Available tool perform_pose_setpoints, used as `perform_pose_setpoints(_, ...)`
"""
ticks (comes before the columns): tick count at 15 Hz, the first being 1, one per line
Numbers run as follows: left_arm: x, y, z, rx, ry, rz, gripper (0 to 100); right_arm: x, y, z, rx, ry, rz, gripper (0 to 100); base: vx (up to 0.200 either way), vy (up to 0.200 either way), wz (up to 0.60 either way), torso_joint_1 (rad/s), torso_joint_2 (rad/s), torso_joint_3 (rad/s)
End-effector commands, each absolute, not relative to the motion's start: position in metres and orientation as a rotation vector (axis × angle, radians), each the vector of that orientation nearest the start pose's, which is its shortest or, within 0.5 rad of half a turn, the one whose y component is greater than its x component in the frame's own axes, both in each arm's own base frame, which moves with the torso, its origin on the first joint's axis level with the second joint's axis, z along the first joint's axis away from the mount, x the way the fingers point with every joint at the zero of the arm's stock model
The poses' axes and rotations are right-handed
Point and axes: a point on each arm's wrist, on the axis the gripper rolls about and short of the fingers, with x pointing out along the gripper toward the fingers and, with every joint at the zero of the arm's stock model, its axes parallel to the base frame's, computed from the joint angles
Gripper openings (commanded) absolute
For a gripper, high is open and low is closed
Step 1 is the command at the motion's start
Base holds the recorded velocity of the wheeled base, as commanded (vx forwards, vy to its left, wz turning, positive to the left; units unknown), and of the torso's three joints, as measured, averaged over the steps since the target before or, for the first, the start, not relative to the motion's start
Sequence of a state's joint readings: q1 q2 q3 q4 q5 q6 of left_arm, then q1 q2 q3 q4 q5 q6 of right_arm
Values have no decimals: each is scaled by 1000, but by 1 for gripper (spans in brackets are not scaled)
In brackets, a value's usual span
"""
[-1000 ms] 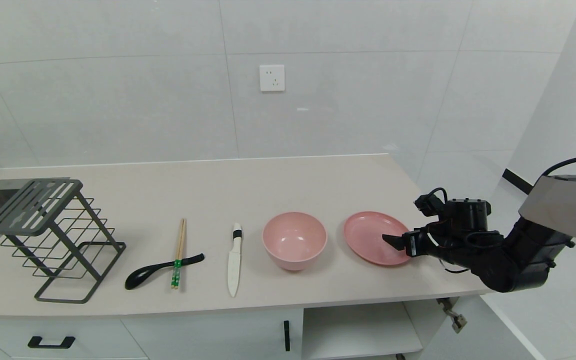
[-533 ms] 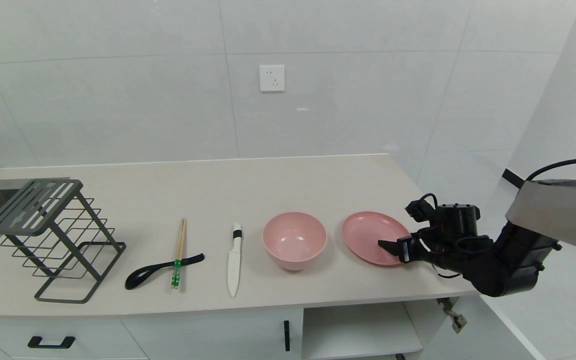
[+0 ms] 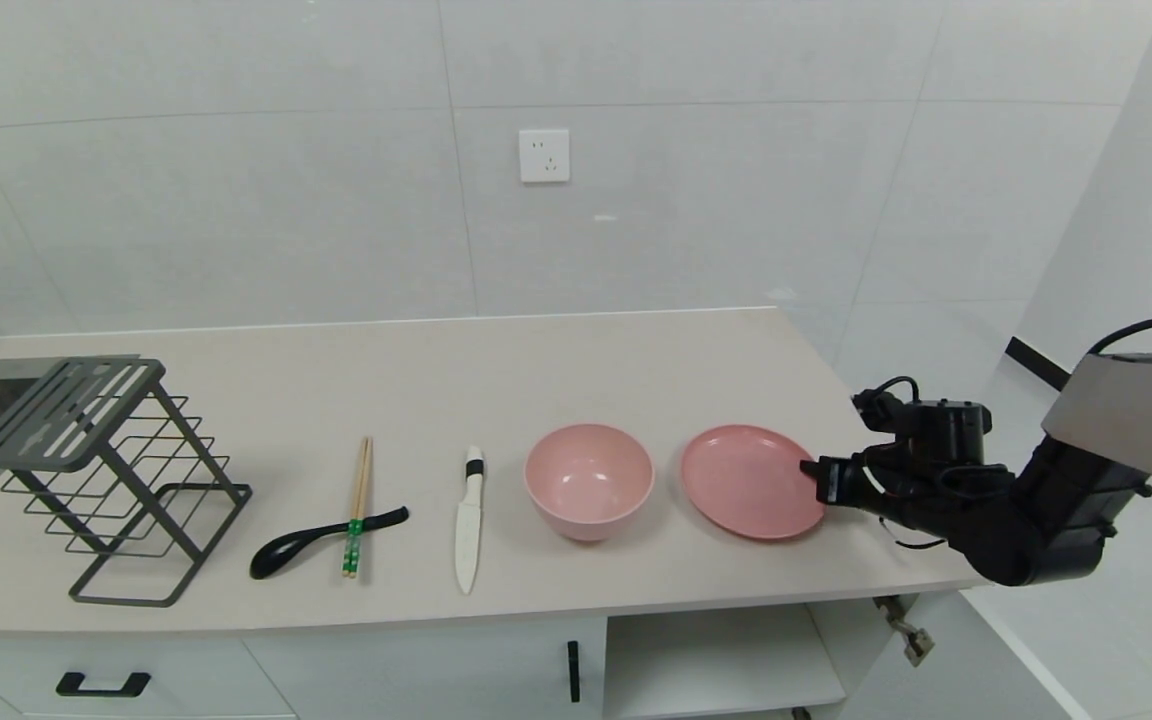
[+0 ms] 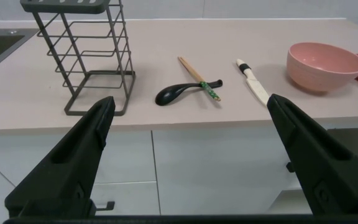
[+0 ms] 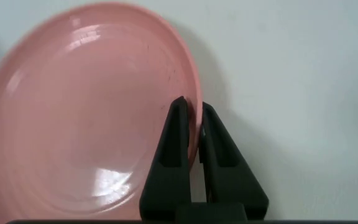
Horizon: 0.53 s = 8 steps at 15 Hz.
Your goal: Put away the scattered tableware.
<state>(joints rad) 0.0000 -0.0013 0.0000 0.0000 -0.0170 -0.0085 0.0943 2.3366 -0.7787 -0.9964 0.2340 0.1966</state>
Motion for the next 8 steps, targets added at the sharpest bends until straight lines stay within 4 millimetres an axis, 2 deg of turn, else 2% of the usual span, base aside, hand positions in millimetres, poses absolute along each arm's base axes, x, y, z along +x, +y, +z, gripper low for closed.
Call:
perform_pose_setpoints(1, -23, 0, 75, -9, 0, -17, 100, 361, 46, 35, 329, 486, 310, 0, 0, 0, 0, 0, 0, 0)
perform_pose_setpoints(8, -23, 0, 75, -9, 0, -17, 100, 324, 42, 101, 405, 354, 332, 0, 0, 0, 0, 0, 0, 0)
